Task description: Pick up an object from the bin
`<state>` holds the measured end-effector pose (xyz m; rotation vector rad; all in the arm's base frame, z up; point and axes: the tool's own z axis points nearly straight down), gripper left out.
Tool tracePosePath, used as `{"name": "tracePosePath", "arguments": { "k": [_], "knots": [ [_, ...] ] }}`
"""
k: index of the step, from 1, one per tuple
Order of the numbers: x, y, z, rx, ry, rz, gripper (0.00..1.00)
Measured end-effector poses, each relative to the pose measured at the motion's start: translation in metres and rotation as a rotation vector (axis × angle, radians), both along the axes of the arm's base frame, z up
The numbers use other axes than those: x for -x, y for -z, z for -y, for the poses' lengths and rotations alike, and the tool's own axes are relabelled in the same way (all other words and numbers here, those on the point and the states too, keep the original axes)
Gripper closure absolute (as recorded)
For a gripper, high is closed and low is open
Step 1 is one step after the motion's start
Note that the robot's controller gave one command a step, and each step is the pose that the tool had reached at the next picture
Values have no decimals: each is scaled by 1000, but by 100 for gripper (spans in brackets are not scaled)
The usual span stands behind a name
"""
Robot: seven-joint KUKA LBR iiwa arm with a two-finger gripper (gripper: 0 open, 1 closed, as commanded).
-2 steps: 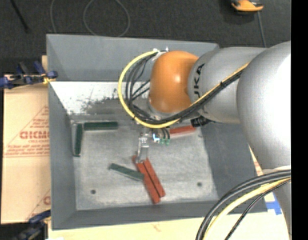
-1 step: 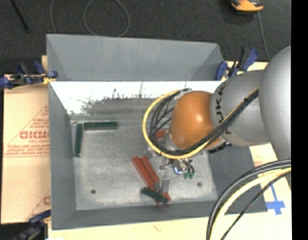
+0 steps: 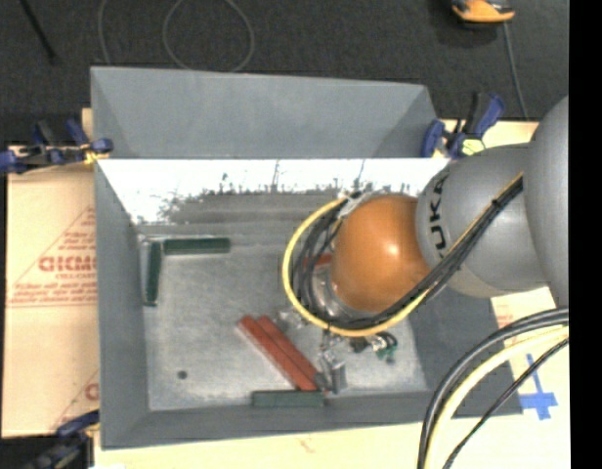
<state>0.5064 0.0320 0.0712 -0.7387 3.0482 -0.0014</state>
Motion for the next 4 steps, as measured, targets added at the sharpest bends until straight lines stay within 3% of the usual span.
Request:
{"name": "tracePosePath", "arguments": {
  "k": [1, 2, 3, 4],
  "knots": [
    [14, -21, -36, -1, 9, 1, 0],
    [15, -19, -34, -1, 15, -3, 100],
    [1, -184, -30, -1, 32, 7, 100],
    [4, -115, 76, 2, 170, -6, 100]
  ]
}}
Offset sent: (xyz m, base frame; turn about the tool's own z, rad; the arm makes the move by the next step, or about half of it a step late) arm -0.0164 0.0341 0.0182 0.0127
